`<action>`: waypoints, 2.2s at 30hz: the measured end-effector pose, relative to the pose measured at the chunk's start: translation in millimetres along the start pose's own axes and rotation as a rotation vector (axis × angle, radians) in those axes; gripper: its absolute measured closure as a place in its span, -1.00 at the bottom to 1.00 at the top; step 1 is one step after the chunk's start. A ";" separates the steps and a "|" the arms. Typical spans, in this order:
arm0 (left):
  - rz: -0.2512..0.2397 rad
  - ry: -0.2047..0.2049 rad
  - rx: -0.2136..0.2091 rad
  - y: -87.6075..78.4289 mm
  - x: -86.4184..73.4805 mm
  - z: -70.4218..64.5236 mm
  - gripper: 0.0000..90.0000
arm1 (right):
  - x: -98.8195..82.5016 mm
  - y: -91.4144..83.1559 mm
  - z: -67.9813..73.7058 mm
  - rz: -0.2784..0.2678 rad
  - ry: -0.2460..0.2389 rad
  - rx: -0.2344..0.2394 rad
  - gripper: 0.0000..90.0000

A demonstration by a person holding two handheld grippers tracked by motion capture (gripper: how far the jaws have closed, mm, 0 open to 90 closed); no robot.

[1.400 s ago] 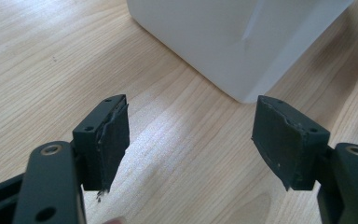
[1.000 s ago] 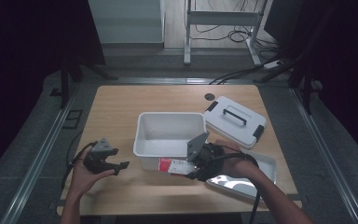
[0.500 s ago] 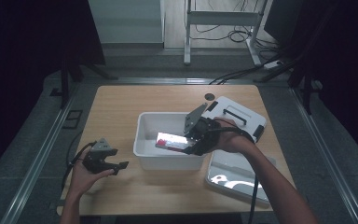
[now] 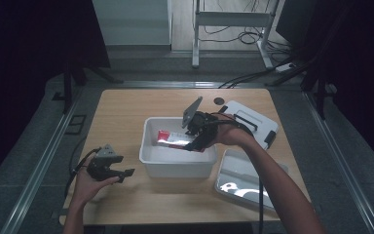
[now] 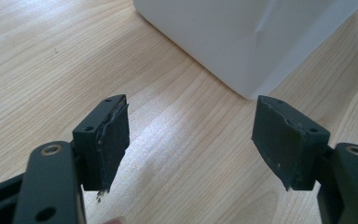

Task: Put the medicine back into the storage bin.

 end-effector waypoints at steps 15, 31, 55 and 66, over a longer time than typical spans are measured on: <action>0.002 0.003 0.001 -0.8 -0.6 0.6 -0.39 | 13.7 31.0 -7.2 0.032 -0.026 0.044 0.14; 0.005 0.004 0.001 -1.0 -1.0 1.1 -0.39 | 20.2 48.5 -5.8 0.057 -0.050 0.072 0.14; 0.001 -0.002 0.000 -1.9 -1.9 2.1 -0.39 | 27.3 74.5 -8.0 0.109 -0.074 0.100 0.14; 0.005 0.001 0.001 -1.8 -2.2 2.5 -0.39 | 21.9 92.2 -12.1 0.137 -0.046 0.105 -0.09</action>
Point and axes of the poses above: each handheld gripper's, and its own axes: y roughly forward along the jaws, x roughly out of its top, z roughly to its left, the point moved 1 cm from there along y, roughly forward along the jaws, and after that the axes turned 3 degrees about z, right-handed, at the moved point
